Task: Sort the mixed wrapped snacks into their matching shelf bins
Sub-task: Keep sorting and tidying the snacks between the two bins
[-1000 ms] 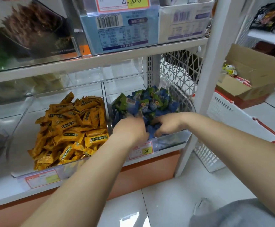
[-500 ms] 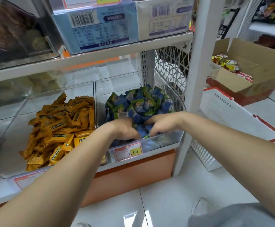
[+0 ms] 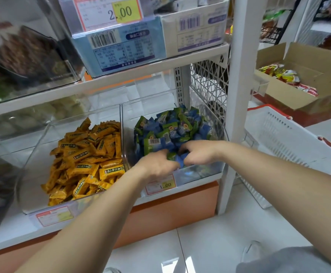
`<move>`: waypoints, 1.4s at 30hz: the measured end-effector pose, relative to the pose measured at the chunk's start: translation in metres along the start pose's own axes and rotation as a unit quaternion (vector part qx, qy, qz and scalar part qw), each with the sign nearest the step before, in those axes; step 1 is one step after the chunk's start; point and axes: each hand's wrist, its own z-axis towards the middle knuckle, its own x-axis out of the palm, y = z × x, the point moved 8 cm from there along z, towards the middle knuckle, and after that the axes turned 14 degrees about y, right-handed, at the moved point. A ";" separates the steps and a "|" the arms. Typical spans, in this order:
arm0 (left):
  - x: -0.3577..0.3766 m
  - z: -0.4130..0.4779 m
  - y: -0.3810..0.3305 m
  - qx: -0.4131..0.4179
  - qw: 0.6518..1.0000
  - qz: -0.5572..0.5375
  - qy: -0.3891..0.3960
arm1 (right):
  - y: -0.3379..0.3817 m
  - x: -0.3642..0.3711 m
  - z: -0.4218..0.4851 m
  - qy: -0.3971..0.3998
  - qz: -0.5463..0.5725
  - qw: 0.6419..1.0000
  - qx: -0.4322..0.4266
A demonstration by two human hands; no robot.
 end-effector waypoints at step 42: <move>-0.004 0.006 0.011 0.096 0.946 -0.306 0.035 | 0.002 -0.025 -0.023 -0.088 0.020 0.995 -0.049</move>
